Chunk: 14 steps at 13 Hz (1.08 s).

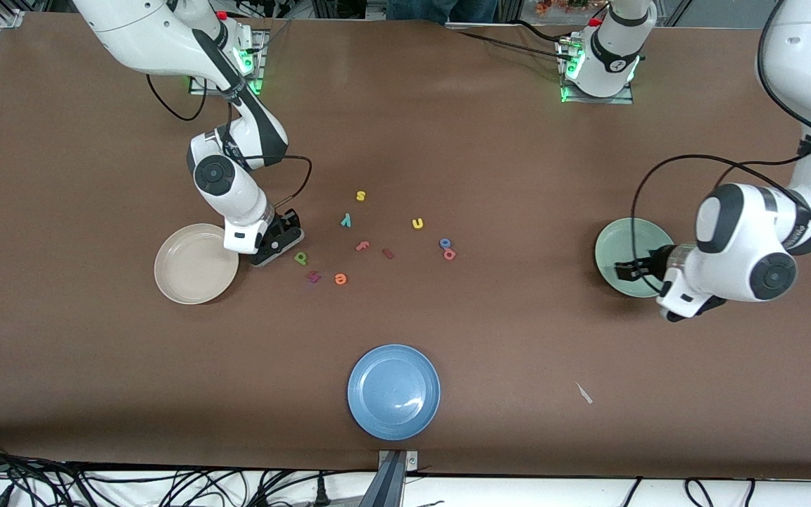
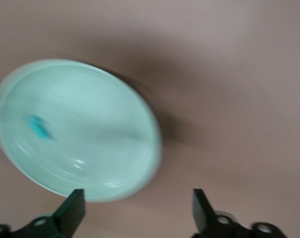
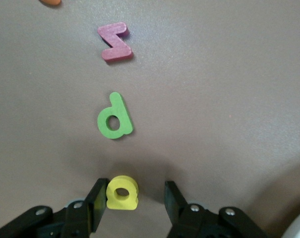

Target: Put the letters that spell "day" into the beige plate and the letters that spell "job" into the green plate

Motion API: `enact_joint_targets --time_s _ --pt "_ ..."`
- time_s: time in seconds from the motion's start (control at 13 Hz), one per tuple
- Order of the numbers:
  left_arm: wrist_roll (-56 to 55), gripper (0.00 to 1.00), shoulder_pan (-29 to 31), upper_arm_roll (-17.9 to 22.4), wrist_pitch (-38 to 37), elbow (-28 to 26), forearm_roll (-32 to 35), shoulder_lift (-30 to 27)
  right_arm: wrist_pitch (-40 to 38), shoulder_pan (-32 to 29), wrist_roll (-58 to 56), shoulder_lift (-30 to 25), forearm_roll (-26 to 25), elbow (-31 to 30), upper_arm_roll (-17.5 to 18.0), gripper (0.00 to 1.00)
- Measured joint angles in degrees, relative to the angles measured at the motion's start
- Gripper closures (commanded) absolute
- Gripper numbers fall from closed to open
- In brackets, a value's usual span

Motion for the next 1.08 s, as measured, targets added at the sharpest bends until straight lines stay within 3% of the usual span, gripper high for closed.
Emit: enact_joint_targets --time_s 0.08,0.23,0.62,0.77,0.92,1.08 --pt "-5.41 0.0 -0.47 -3.38 0.15 0.11 -0.11 -0.1 0.0 -0.01 0.0 -0.02 0.0 0.0 0.0 0.47" --pt "-16.36 0.0 -3.78 -6.88 4.31 -0.01 -0.61 0.29 0.0 -0.03 0.0 -0.02 0.0 0.01 0.02 0.57" --pt "-29.29 0.0 -16.7 -6.76 17.51 -0.43 -1.33 5.31 -0.13 -0.08 0.0 -0.49 0.01 -0.02 0.23 0.88" --pt "-30.08 0.0 -20.42 -5.46 21.29 -0.58 -1.33 7.89 -0.24 -0.12 0.0 -0.59 0.0 -0.02 0.28 0.88" --pt "-30.15 0.01 -24.98 -1.61 25.45 -0.63 -1.33 10.07 -2.13 -0.4 -0.51 -1.13 -0.01 0.21 0.23 0.88" --pt "-30.32 0.11 -29.0 2.15 27.57 -0.45 -1.33 11.31 -7.45 -2.54 -4.2 -3.42 -0.04 1.36 0.07 0.88"
